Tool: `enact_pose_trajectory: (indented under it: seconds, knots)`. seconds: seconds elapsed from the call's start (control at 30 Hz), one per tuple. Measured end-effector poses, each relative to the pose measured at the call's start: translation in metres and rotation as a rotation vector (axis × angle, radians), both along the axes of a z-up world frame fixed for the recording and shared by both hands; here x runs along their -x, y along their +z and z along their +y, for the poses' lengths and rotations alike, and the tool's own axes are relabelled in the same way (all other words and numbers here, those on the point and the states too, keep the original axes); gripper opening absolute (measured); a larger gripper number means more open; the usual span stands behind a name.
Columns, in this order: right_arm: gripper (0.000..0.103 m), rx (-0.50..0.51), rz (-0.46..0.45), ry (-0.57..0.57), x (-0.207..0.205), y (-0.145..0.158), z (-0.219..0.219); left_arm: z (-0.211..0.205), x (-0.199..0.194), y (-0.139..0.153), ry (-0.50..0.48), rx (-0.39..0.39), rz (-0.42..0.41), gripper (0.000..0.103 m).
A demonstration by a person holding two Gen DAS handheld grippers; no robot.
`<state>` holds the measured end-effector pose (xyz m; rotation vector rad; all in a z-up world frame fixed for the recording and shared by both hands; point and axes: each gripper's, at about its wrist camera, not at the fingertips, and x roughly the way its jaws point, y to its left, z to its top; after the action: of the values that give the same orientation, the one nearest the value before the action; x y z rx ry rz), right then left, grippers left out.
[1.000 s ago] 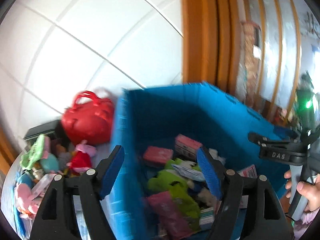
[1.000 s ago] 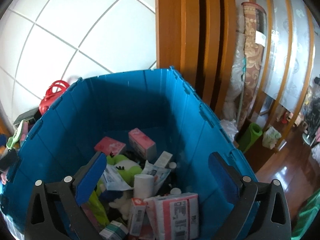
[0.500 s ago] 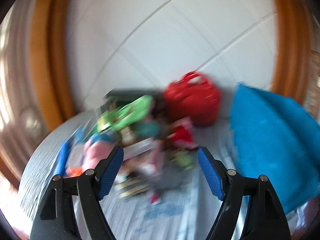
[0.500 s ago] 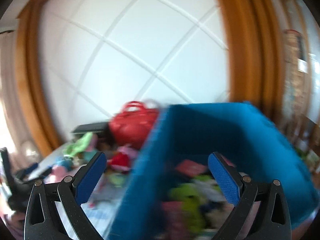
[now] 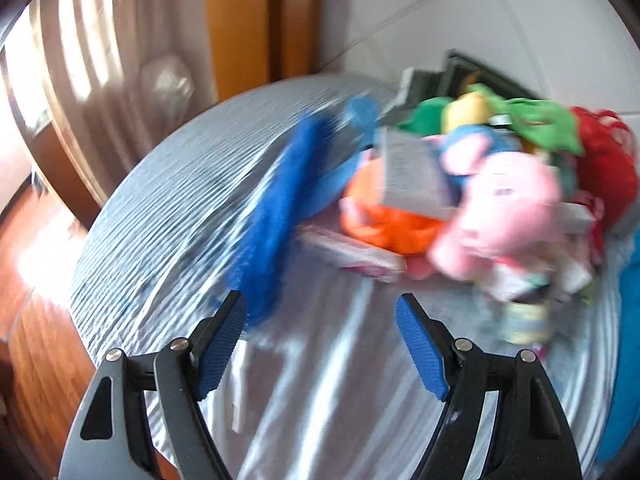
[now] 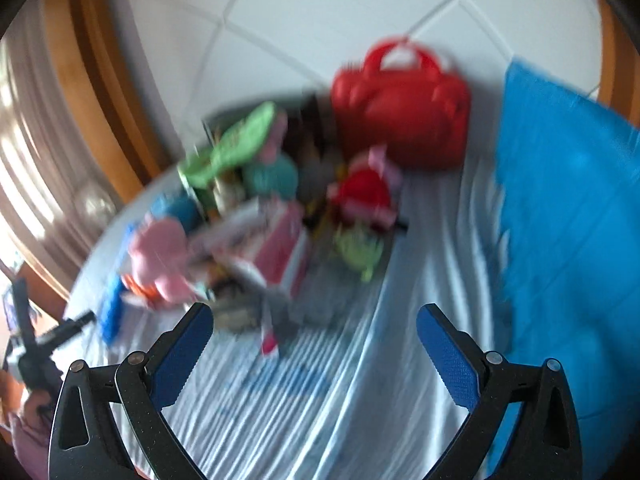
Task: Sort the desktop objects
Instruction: 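Move both tools back to the pile on the bed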
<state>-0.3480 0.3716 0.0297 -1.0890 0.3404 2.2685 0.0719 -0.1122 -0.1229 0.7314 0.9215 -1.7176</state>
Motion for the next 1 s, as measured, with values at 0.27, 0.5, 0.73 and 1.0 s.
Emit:
enact_pose_trajectory:
  seconds: [0.27, 0.5, 0.73, 1.0]
  knots:
    - [0.103, 0.091, -0.102, -0.049, 0.025, -0.06, 0.017, -0.061, 0.029, -0.032, 0.001, -0.065, 0.032, 0.076]
    - [0.103, 0.138, -0.173, -0.08, 0.046, -0.093, 0.041, -0.076, 0.071, -0.075, -0.031, -0.151, 0.072, 0.077]
    - [0.103, 0.201, -0.229, -0.012, 0.075, -0.126, 0.033, -0.062, 0.059, -0.069, -0.096, -0.124, 0.048, 0.057]
    - [0.103, 0.23, -0.235, 0.045, 0.093, -0.139, 0.015, -0.033, 0.03, -0.073, -0.137, -0.176, -0.017, 0.056]
